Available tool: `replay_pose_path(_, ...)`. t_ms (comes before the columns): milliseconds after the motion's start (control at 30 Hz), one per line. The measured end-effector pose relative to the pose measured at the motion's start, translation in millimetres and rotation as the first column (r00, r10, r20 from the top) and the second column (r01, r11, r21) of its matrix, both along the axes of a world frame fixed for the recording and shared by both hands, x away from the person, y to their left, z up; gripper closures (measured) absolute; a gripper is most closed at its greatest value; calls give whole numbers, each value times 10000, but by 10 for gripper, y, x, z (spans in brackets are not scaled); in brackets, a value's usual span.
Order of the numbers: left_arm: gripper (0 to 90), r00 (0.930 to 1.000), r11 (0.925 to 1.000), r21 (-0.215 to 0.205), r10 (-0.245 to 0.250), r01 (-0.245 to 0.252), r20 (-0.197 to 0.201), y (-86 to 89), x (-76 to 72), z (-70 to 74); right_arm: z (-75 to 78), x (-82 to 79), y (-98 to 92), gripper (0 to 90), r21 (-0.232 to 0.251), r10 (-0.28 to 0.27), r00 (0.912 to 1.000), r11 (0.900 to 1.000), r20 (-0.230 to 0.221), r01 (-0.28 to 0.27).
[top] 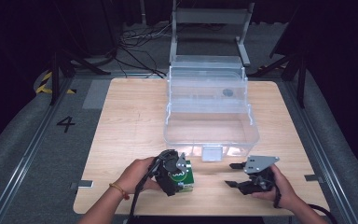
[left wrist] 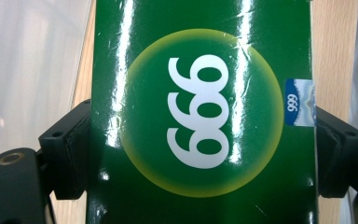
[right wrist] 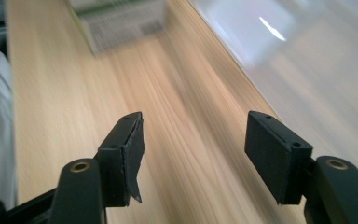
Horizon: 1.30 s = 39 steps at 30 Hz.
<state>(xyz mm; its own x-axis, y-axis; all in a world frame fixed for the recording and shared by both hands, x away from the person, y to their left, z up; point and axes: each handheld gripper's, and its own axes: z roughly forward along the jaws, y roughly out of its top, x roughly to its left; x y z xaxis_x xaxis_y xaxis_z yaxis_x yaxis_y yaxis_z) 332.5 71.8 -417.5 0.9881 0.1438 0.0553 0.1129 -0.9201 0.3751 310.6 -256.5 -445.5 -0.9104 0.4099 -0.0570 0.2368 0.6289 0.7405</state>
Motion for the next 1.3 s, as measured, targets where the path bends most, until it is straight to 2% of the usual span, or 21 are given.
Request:
replay_pose_path(33,147,9999,9999,-67,151,-151,3,59,5,-3,-52,8,-207,371,-49,-412,9991,9991,-93,412)
replay_pose_path(67,147,9999,9998,-107,171,-170,9,94,10,-5,-77,14,-312,369,15,-655,9978,9979,-140,655)
replay_pose_path(100,148,9999,9998,-107,171,-170,9,94,10,-5,-77,14,-312,369,15,-655,9978,9979,-140,655)
replay_pose_path(167,148,9994,9992,-209,337,-337,1,172,18,-10,-132,32,-529,343,-60,-1156,9932,9933,-153,1155)
replay_pose_path(200,149,9985,9984,-180,538,-539,-37,199,19,-9,-166,48,-616,341,-136,-1429,9896,9897,-141,1427)
replay_pose_path(233,150,9987,9986,-156,507,-508,-26,235,36,-7,-199,69,-697,325,-263,-1730,9848,9847,-165,1725)
replay_pose_path(300,151,9975,9972,-256,703,-704,-33,292,36,-12,-255,122,-865,313,82,-2268,9719,9737,-630,2277)
replay_pose_path(367,153,9975,9964,-462,707,-709,-62,343,41,-25,-282,148,-968,291,-2,-2641,9628,9644,-577,2646)
replay_pose_path(467,154,9976,9964,-481,688,-692,-105,360,52,-25,-317,165,-1039,267,-162,-2802,9575,9599,-687,2798)
replay_pose_path(533,155,9972,9968,-301,732,-737,-155,351,61,-17,-346,176,-1089,256,-280,-2865,9550,9581,-767,2852)
replay_pose_path(567,156,9960,9960,-193,864,-868,-226,339,58,-11,-359,177,-1116,255,-113,-2881,9539,9575,-842,2882)
replay_pose_path(633,156,9958,9962,101,869,-866,-295,308,73,2,-366,175,-1147,252,96,-2918,9515,9557,-980,2941)
replay_pose_path(733,155,9961,9949,693,768,-737,-437,253,97,29,-392,159,-1140,222,75,-2923,9543,9560,-620,2933)
replay_pose_path(800,155,9962,9931,990,686,-630,-544,220,114,41,-392,158,-1133,217,43,-2932,9540,9558,-623,2940)
replay_pose_path(867,155,9959,9895,1345,627,-535,-650,181,137,56,-399,156,-1134,215,102,-2950,9536,9551,-601,2961)
replay_pose_path(900,155,9970,9847,1710,447,-332,-637,138,146,74,-399,157,-1132,213,112,-2964,9532,9546,-602,2976)
replay_pose_path(1000,157,9967,9848,1723,354,-224,-727,124,157,74,-402,160,-1134,212,128,-2962,9534,9547,-579,2973)
replay_pose_path(1233,164,9968,9906,1366,203,-96,-773,153,147,81,-405,157,-1136,212,155,-2991,9524,9537,-596,3005)
replay_pose_path(1300,164,9977,9910,1336,182,-93,-657,148,135,86,-406,158,-1136,212,161,-2987,9527,9538,-568,3000)
